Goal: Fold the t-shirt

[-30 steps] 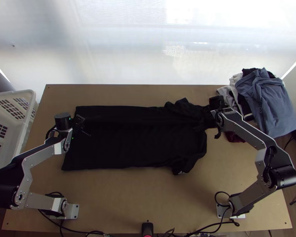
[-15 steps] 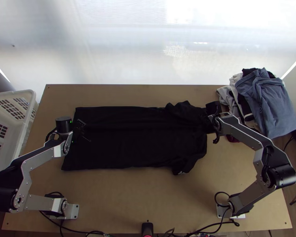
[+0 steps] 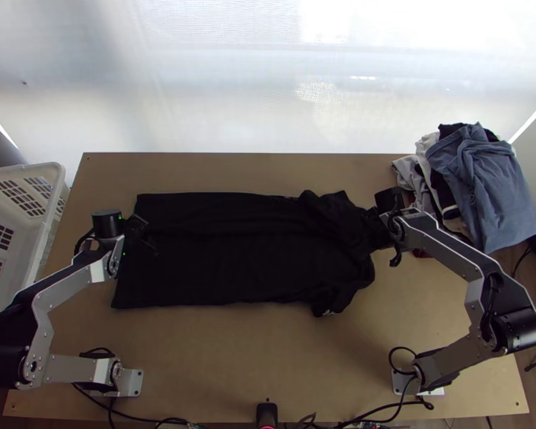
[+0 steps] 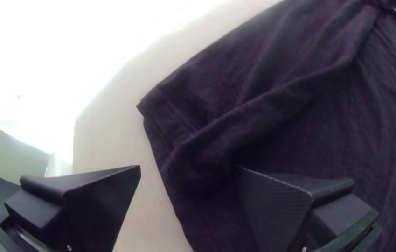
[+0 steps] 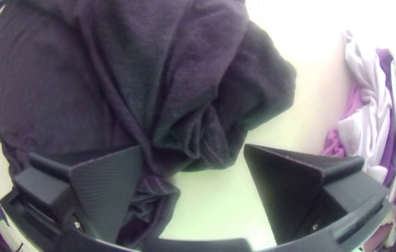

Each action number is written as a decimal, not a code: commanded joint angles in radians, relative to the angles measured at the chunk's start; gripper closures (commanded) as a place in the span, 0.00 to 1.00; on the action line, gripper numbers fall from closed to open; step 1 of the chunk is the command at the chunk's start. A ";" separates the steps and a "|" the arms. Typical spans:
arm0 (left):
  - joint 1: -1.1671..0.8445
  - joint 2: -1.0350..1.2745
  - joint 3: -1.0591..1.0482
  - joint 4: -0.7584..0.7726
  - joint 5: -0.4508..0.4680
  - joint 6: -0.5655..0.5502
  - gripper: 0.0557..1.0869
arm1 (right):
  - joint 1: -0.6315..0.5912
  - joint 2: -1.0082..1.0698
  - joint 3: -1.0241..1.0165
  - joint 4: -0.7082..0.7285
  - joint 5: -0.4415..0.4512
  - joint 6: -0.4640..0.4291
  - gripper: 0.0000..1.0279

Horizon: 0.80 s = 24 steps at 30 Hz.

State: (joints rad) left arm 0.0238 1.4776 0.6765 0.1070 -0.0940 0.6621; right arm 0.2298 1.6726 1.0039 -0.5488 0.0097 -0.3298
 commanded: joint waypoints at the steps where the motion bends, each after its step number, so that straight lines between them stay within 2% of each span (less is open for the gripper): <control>1: 0.016 -0.096 0.081 -0.162 0.057 -0.053 0.04 | -0.010 -0.099 -0.004 -0.019 -0.013 0.011 0.04; 10: 0.031 -0.246 0.193 -0.386 0.094 -0.024 0.04 | -0.053 -0.220 -0.004 -0.042 -0.016 0.014 0.04; 12: 0.031 -0.304 0.215 -0.489 0.119 0.007 0.05 | -0.066 -0.248 -0.004 -0.094 -0.025 0.009 0.04; 14: 0.024 -0.393 0.213 -0.644 0.186 0.019 0.05 | -0.058 -0.303 -0.024 -0.169 -0.066 0.008 0.04; 16: -0.010 -0.494 0.163 -0.800 0.232 0.057 0.05 | 0.009 -0.390 -0.094 -0.203 -0.076 -0.009 0.04; 17: -0.051 -0.566 0.106 -0.826 0.231 0.083 0.05 | 0.057 -0.439 -0.139 -0.204 -0.074 -0.026 0.04; 21: -0.159 -0.867 -0.123 -0.842 0.204 0.229 0.05 | 0.226 -0.577 -0.226 -0.269 -0.070 -0.035 0.05; 24: -0.226 -0.993 -0.190 -0.851 0.192 0.280 0.05 | 0.353 -0.645 -0.268 -0.289 -0.010 -0.040 0.05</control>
State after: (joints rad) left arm -0.0731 0.8093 0.6704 -0.6460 0.0956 0.8101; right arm 0.3630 1.2053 0.8459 -0.7677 -0.0498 -0.3519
